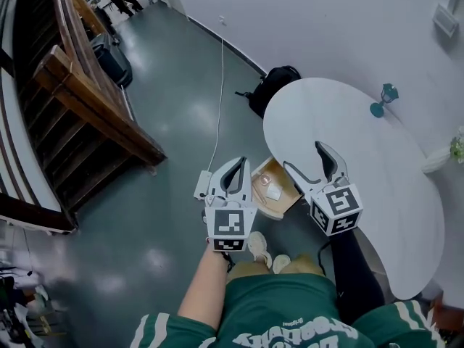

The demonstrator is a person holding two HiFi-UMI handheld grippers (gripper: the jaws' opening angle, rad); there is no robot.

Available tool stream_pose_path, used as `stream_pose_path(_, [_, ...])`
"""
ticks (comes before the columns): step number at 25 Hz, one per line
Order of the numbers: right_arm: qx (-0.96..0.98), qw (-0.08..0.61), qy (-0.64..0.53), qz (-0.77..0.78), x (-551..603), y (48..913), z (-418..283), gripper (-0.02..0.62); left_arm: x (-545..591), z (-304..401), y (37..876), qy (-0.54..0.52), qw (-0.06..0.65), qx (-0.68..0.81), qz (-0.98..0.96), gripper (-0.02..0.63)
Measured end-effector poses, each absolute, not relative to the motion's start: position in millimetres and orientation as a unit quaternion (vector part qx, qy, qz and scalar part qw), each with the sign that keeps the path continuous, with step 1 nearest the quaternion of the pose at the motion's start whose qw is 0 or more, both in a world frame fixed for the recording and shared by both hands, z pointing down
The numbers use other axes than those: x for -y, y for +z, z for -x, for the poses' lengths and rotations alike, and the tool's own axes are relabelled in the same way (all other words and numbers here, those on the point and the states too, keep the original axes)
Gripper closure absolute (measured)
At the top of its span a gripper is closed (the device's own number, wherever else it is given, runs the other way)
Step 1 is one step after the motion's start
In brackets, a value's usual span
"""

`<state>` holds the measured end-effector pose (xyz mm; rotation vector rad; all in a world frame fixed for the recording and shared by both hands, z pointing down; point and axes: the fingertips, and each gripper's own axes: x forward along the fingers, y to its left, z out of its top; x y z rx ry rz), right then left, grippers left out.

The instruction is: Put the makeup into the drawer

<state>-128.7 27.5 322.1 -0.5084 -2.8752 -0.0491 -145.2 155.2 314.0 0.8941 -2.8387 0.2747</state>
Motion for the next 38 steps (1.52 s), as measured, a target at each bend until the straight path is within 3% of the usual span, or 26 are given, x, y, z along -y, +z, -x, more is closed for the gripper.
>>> stream_pose_path(2, [0.98, 0.1, -0.018, 0.173, -24, 314, 114, 0.229, -157, 132, 305, 0.087, 0.071, 0.951, -0.289, 0.606])
stream_pose_path(7, [0.985, 0.084, -0.003, 0.152, -14, 300, 86, 0.395, -164, 98, 287, 0.085, 0.058, 0.956, -0.274, 0.606])
stream_pose_path(11, [0.988, 0.075, -0.004, 0.134, -4, 293, 68, 0.592, -168, 77, 277, 0.08, 0.047, 0.961, -0.262, 0.607])
stream_pose_path(38, [0.98, 0.029, -0.083, 0.177, -20, 269, 20, 0.593, -168, 39, 247, 0.092, 0.02, 0.965, -0.245, 0.607])
